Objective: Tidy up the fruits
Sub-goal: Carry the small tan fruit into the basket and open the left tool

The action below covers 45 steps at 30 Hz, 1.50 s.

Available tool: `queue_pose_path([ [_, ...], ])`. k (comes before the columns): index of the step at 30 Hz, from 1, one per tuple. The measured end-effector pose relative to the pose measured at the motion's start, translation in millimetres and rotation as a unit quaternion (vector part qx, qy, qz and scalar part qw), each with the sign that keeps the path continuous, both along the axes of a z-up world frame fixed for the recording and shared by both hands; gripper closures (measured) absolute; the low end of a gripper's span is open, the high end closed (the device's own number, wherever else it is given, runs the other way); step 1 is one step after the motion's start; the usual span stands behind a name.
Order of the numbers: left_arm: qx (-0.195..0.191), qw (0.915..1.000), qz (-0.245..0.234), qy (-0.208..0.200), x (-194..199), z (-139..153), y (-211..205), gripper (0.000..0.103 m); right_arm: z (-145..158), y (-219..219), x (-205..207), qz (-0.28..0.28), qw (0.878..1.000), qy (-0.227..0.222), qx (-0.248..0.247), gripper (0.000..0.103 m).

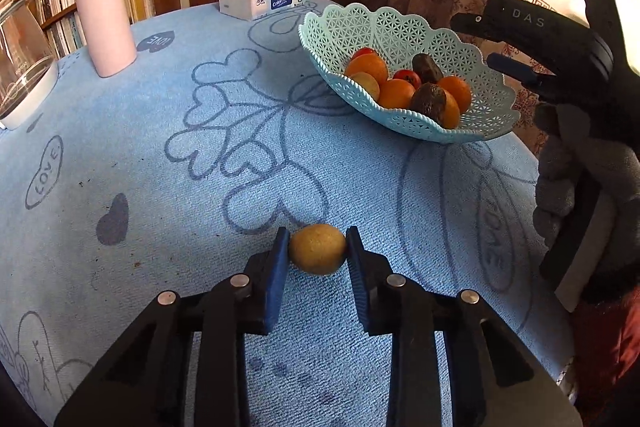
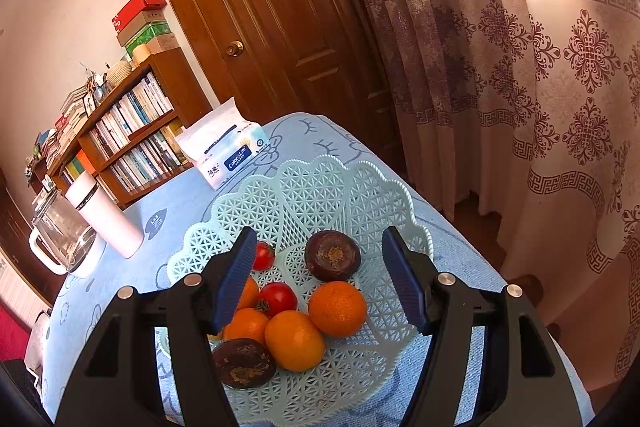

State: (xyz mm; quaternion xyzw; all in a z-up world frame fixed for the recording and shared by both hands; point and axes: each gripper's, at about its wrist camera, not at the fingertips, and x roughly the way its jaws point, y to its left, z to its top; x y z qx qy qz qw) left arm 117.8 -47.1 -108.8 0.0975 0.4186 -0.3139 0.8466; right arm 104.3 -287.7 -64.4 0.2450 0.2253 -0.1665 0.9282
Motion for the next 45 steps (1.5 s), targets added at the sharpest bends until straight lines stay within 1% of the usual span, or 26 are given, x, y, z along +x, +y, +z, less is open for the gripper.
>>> queue_pose_path([
  [6,-0.012,0.9996,-0.005,-0.023,5,21,-13,0.074,2,-2,-2,-0.008,1.000,-0.006,0.002,0.036],
  [10,-0.025,0.9986,-0.014,-0.045,10,40,-28,0.074,2,-2,-3,-0.008,1.000,-0.007,0.002,0.036],
  [13,-0.034,0.9973,-0.022,-0.061,14,48,-42,0.074,3,-3,-3,-0.008,1.000,-0.009,0.002,0.036],
  [19,-0.036,0.9969,-0.032,-0.062,23,47,-66,0.074,3,-3,-3,-0.007,1.000,-0.009,0.003,0.036],
  [23,-0.039,0.9965,-0.040,-0.063,26,43,-75,0.074,4,-3,-3,-0.006,1.000,-0.009,0.003,0.036],
  [31,-0.048,0.9963,-0.038,-0.060,33,38,-74,0.074,4,-3,-3,-0.006,1.000,-0.008,0.003,0.036],
  [45,-0.047,0.9958,-0.039,-0.068,30,38,-74,0.074,4,-3,-2,-0.006,1.000,-0.007,0.002,0.036],
])
